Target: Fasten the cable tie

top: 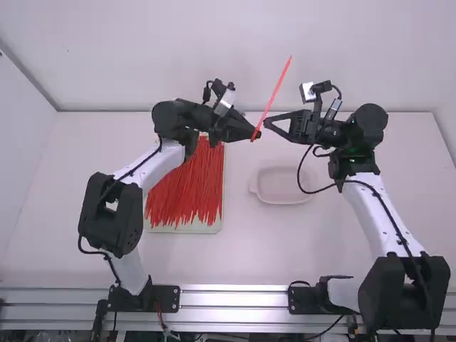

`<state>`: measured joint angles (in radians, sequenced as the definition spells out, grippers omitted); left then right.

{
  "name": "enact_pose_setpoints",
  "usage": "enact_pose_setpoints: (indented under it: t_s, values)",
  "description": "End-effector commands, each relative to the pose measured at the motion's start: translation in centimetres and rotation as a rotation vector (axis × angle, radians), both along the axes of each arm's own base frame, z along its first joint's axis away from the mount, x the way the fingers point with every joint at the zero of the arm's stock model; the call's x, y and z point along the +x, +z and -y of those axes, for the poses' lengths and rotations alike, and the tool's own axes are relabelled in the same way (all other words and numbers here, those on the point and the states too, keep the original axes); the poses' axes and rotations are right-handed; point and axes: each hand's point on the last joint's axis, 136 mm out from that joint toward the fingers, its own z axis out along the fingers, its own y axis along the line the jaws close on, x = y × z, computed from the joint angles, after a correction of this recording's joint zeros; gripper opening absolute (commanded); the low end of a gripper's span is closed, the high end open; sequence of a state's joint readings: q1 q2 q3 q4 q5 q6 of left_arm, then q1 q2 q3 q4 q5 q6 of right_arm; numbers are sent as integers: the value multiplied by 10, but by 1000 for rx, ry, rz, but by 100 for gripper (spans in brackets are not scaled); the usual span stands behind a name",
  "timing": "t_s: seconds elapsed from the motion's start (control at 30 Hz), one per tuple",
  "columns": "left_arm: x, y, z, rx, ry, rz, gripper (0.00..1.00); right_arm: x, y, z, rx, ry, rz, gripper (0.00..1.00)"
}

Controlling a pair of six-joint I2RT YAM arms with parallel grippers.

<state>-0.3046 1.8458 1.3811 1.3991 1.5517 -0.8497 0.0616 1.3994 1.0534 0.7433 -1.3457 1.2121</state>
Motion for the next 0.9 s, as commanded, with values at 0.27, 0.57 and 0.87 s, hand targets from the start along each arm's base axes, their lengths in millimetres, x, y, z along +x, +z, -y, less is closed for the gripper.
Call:
enact_pose_setpoints:
  t_s: [0.27, 0.57, 0.87]
  values:
    - [14, 7, 4, -50, 50, 22, 2, 0, 23, -12, 35, -45, 66, 46]
    - [12, 7, 8, -50, 42, 17, 2, -1, 24, -16, 34, -44, 86, 4]
    - [13, 8, 7, -55, 48, 13, 65, -2, 23, -18, 32, -38, 104, 0]
